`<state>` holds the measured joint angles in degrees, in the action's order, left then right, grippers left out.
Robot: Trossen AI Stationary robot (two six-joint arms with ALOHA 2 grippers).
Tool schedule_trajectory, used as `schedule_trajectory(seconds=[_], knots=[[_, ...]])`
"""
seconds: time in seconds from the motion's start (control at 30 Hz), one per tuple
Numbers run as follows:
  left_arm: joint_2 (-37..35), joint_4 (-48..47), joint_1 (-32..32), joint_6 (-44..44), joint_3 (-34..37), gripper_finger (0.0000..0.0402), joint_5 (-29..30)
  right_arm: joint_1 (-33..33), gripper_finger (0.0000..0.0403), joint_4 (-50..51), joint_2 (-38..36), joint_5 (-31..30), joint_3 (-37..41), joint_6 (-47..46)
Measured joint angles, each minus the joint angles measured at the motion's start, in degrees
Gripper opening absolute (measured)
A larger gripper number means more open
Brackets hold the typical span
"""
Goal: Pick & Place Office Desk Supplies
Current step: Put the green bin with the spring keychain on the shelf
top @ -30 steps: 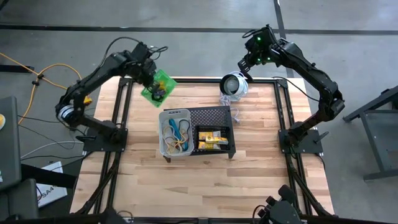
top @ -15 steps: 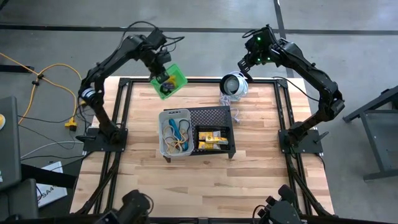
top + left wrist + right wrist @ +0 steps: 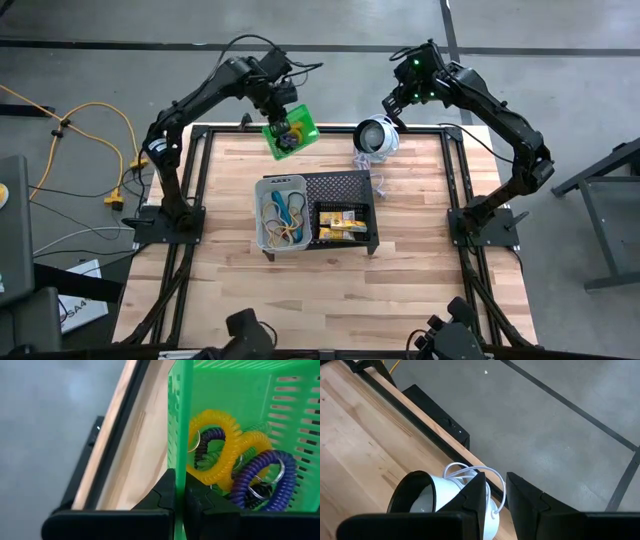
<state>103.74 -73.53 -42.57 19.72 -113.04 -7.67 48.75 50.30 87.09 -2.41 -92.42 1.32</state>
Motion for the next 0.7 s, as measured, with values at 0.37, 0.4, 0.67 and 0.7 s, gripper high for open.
schedule_trajectory(seconds=[0.37,0.4,0.67,0.7], knots=[[0.0,4.5,3.9,-0.8,-2.0,0.0001,0.1,0.0,0.0065,0.0,0.0,0.0,0.0,0.0],[0.0,5.0,4.1,-0.9,-2.0,0.0001,0.0,0.0,0.0065,0.0,0.0,0.0,0.0,0.0],[1.2,2.8,5.6,-6.5,-2.1,0.0001,0.0,0.0,0.0065,0.0,0.0,0.0,0.0,0.0],[1.5,1.5,5.6,-7.1,-2.1,0.0001,0.4,0.0,0.0065,0.0,0.0,0.0,0.0,0.0]])
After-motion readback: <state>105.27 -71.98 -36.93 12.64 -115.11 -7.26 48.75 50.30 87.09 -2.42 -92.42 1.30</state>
